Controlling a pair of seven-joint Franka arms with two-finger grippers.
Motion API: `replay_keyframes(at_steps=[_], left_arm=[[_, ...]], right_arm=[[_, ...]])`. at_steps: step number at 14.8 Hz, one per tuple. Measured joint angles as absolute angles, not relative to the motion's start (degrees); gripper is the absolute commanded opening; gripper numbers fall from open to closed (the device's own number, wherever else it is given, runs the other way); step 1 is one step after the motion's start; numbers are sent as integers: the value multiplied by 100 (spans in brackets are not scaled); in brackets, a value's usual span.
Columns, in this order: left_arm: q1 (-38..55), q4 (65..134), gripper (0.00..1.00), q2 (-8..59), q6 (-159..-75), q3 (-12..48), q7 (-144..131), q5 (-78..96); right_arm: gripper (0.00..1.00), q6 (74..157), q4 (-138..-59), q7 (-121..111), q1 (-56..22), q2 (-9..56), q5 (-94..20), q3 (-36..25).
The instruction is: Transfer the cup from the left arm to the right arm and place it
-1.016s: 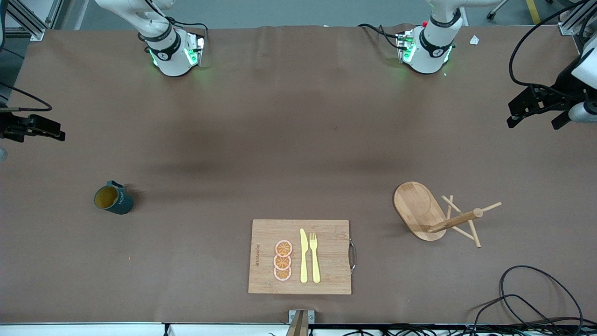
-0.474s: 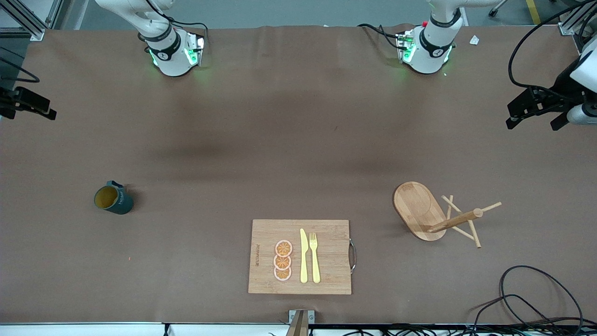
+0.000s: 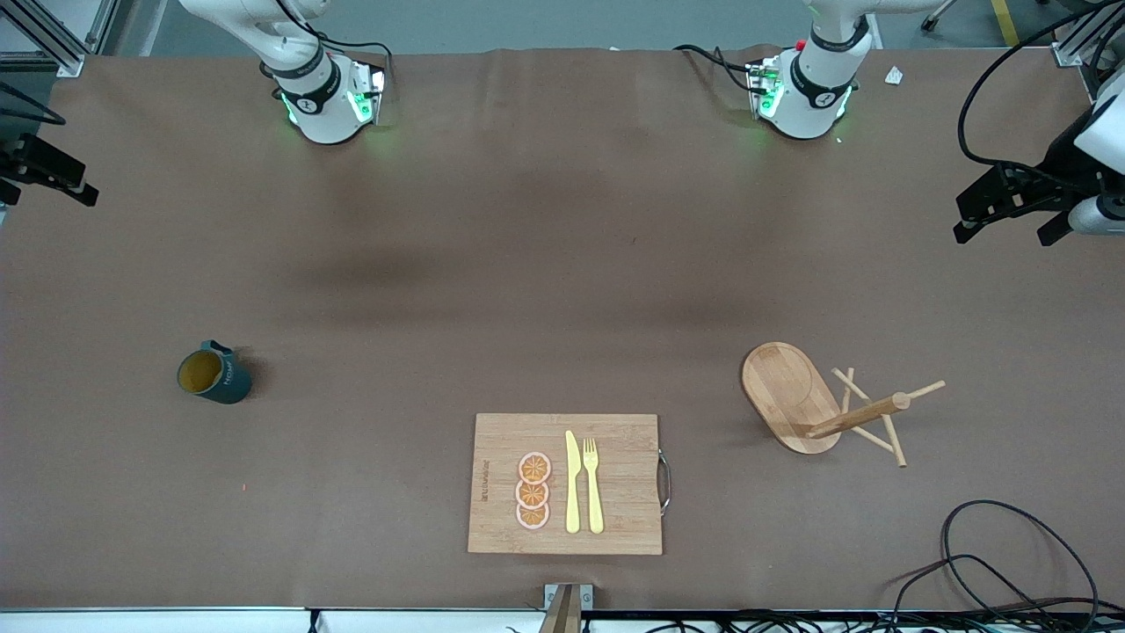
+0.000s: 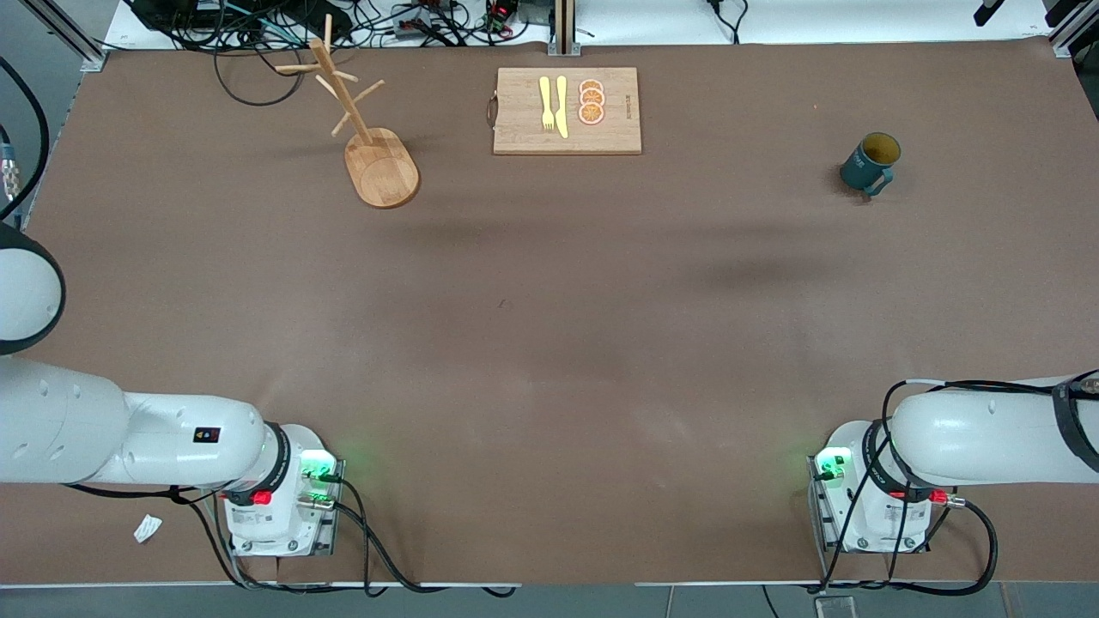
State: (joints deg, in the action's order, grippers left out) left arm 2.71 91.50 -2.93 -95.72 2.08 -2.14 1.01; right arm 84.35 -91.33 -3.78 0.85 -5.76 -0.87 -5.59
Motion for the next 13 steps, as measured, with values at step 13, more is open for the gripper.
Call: replay_keyframes(at_steps=[13], left_arm=[[270,9150,100,-293,-9572,208,-214,101]], right_arm=[[100,8283,-9138,-408,85,-607,-24,-540]])
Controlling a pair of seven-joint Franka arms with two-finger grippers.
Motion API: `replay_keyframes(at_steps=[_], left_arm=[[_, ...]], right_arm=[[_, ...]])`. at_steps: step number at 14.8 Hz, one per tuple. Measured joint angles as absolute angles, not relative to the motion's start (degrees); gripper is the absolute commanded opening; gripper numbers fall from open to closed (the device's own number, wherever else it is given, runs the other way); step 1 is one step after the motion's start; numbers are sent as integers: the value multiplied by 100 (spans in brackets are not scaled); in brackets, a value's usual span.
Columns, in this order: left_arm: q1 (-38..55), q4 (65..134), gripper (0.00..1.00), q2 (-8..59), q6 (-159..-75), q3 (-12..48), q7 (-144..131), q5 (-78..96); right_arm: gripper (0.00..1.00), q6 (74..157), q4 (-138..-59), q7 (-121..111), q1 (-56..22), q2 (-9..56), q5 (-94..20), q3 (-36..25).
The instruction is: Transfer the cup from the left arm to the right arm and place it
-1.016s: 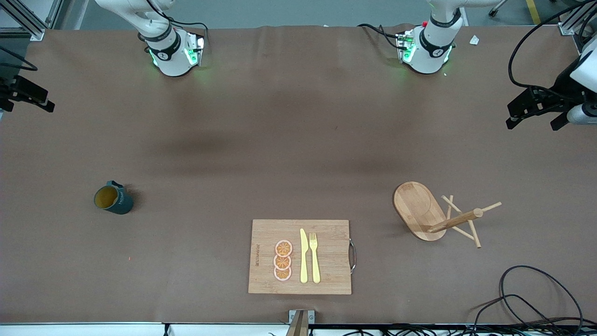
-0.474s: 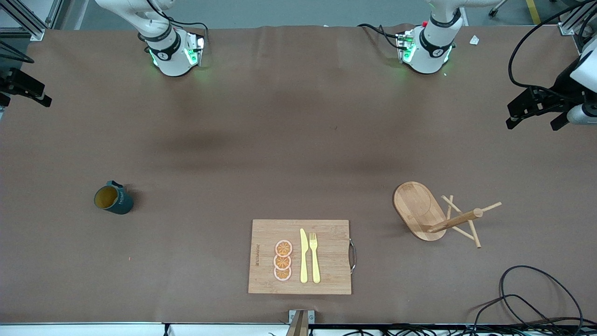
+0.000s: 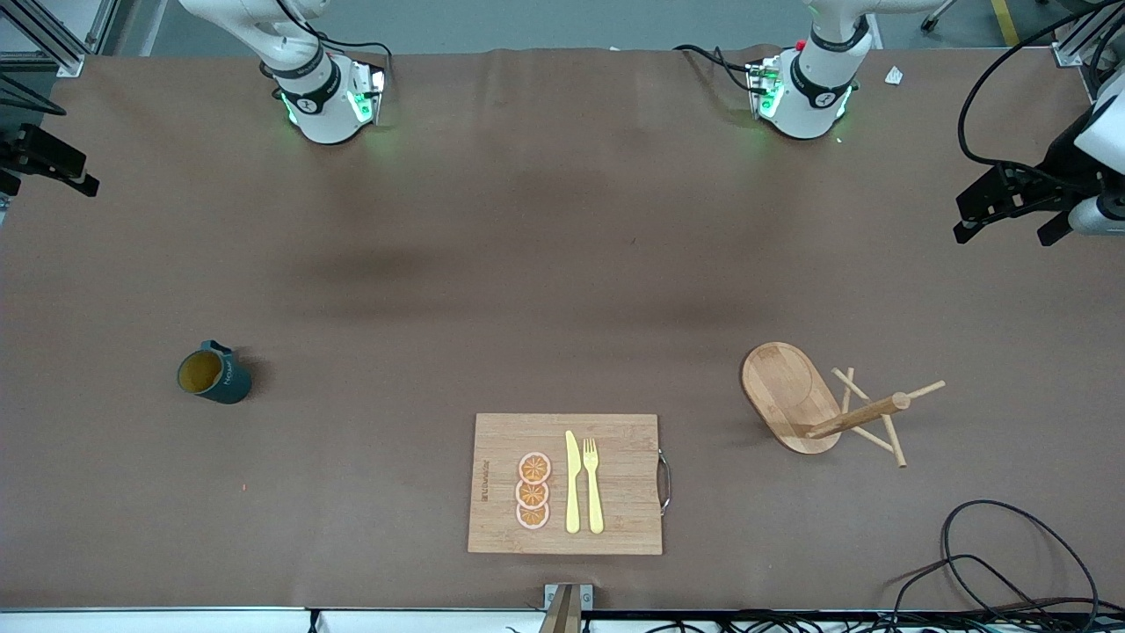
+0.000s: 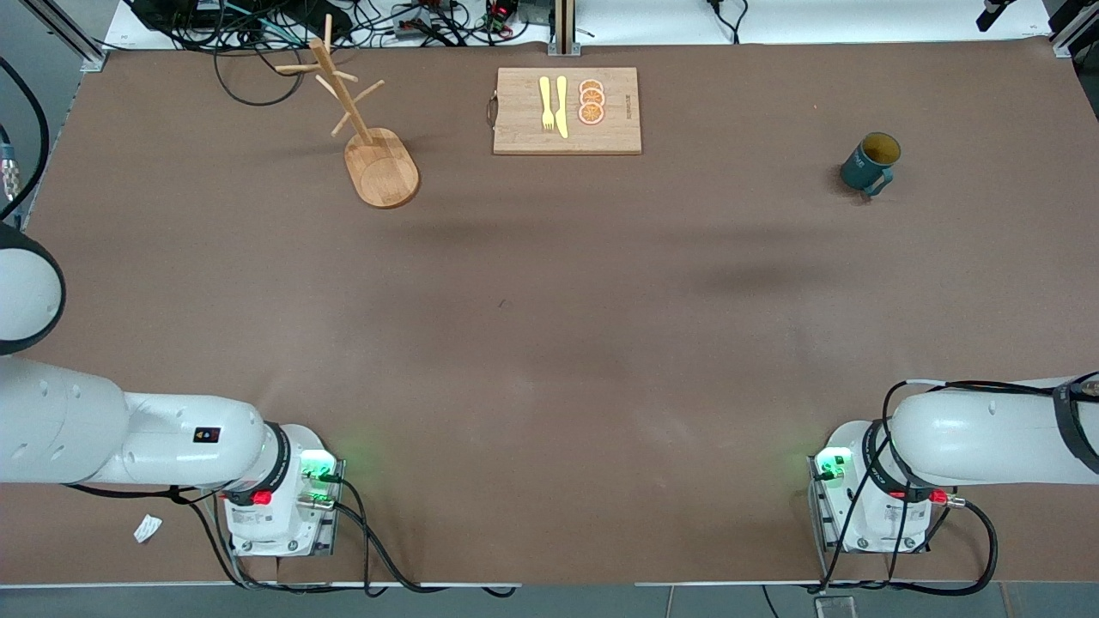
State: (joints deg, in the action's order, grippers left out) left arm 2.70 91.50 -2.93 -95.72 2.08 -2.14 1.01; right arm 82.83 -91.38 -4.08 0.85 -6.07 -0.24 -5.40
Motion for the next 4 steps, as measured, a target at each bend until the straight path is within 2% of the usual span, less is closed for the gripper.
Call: replay_keyframes(at_steps=[4], left_arm=[[270,9150,100,-292,-9572,208,-214,101]], right_arm=[[100,8275,-9115,-413,85,-614,-18,-535]])
